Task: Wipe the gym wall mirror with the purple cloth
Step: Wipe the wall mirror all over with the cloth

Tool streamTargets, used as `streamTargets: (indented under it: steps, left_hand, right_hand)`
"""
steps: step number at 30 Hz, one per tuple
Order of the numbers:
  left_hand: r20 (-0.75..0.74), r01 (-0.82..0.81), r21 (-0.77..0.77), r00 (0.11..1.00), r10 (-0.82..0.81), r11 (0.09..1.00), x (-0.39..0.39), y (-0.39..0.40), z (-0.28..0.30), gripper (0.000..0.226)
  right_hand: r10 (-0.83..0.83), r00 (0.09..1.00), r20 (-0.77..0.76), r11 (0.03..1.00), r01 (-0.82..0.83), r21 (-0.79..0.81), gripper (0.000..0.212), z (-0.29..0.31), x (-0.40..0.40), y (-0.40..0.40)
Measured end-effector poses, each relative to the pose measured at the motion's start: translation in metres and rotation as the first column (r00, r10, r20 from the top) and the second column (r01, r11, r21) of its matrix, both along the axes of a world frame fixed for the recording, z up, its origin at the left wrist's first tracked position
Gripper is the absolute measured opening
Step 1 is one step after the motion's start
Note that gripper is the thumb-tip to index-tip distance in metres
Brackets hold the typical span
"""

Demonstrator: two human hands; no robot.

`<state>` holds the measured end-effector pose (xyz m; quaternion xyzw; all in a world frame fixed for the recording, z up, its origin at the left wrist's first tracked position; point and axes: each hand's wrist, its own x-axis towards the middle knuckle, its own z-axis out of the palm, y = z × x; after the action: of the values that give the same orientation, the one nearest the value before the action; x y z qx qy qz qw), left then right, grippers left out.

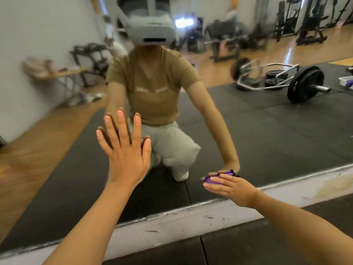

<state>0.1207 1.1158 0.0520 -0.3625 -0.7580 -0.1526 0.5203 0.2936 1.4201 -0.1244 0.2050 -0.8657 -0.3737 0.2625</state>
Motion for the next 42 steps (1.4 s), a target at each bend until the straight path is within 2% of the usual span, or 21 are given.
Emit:
streamTargets:
  steps: [4,6,10,13,16,18,21,25,28,30,33,35,38,42]
  left_hand:
    - [-0.016,-0.021,0.007,1.0,0.022,1.0,-0.001,0.0,0.0,0.072]
    - [-0.022,-0.021,0.018,1.0,0.021,1.0,0.0,0.001,-0.001,0.072]
    - [-0.031,-0.043,0.015,0.999,0.044,0.999,0.001,0.002,-0.001,0.071]
    - [-0.017,-0.036,0.016,0.999,0.037,0.999,0.004,0.002,-0.002,0.069]
    - [-0.011,-0.028,0.018,1.0,0.028,0.999,0.004,0.001,-0.001,0.068]
    - [-0.008,-0.022,0.02,1.0,0.022,1.0,0.005,0.002,-0.001,0.067]
    - [-0.012,-0.02,0.036,1.0,0.021,0.999,0.004,0.004,-0.002,0.065]
    - [-0.034,-0.033,0.047,0.999,0.034,0.998,0.003,0.006,-0.004,0.063]
    - [-0.029,-0.037,0.048,0.999,0.038,0.998,0.003,0.007,-0.003,0.062]
    - [-0.026,-0.045,0.044,0.999,0.046,0.998,0.004,0.006,-0.001,0.062]
    - [-0.002,-0.039,0.039,0.999,0.039,0.998,0.007,0.005,-0.001,0.061]
    - [-0.002,-0.04,0.036,0.999,0.04,0.999,0.007,0.004,-0.001,0.062]
    - [-0.008,-0.045,0.037,0.999,0.046,0.998,0.007,0.005,0.0,0.061]
    - [-0.013,-0.039,0.052,0.999,0.04,0.998,0.006,0.007,-0.001,0.061]
  right_hand:
    - [0.056,0.993,0.102,0.981,-0.074,0.179,0.119,0.015,-0.003,0.013]
    - [0.129,0.991,0.046,0.974,-0.135,0.183,0.11,0.032,-0.004,0.02]
    - [0.218,0.944,-0.248,0.968,-0.241,-0.068,0.062,0.105,-0.013,0.028]
    - [0.108,0.874,-0.473,0.941,-0.243,-0.234,0.053,0.126,-0.014,0.032]
    - [0.015,0.824,-0.567,0.885,-0.275,-0.375,0.05,0.106,-0.017,0.023]
    - [0.011,0.848,-0.529,0.897,-0.243,-0.37,0.05,0.074,-0.017,0.022]
    - [0.016,0.928,-0.372,0.969,-0.106,-0.223,0.057,0.015,-0.002,0.032]
    - [0.032,0.992,-0.121,0.999,-0.035,-0.021,0.09,-0.029,0.018,0.041]
    - [0.023,0.999,0.03,0.999,-0.023,0.021,0.122,-0.036,0.019,0.045]
    - [0.012,0.995,0.104,0.999,-0.016,0.038,0.134,-0.032,0.019,0.048]
    - [0.057,0.984,0.167,0.987,-0.08,0.136,0.13,-0.019,0.019,0.054]
    - [0.114,0.982,0.15,0.976,-0.139,0.167,0.117,-0.001,0.02,0.062]
    - [0.151,0.986,0.067,0.981,-0.158,0.114,0.091,0.033,0.022,0.078]
    - [0.079,0.997,-0.013,0.997,-0.079,-0.008,0.088,0.028,0.029,0.073]
